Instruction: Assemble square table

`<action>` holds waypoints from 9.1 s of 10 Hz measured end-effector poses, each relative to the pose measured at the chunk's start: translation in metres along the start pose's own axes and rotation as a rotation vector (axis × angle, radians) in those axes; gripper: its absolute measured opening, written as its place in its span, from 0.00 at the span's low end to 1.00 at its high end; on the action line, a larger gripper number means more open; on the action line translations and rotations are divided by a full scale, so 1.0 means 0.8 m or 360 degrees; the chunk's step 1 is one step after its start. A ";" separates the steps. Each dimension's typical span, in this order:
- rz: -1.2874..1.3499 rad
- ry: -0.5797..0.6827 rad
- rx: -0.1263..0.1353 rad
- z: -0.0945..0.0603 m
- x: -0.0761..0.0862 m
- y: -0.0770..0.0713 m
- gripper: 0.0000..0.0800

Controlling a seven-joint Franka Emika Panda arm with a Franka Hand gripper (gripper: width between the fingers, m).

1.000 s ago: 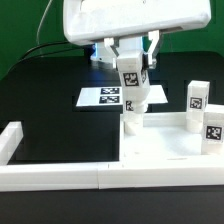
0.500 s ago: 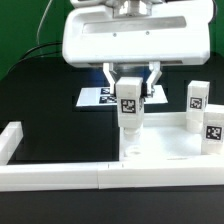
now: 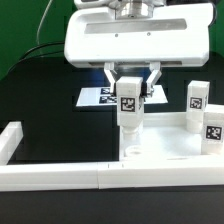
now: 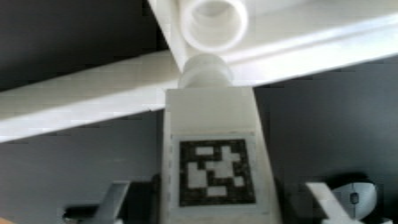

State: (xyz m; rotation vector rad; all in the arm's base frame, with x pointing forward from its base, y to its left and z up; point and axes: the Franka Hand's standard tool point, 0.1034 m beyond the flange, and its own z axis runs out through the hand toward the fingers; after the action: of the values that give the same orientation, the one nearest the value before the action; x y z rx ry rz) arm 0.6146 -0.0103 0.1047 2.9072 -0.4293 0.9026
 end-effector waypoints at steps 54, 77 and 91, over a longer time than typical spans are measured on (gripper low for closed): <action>0.0028 -0.0919 0.0102 0.035 -0.004 -0.010 0.81; -0.0192 -0.0808 0.0156 0.039 0.000 -0.013 0.81; 0.2043 -0.0833 -0.0377 0.039 -0.005 -0.014 0.49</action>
Offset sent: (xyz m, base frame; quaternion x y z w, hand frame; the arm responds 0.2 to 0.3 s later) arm 0.0057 0.0139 -0.0085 0.0142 0.0093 0.0136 0.9998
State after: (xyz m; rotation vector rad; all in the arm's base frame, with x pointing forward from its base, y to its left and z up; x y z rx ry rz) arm 0.6319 -0.0033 0.0770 2.3340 -2.3298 0.0032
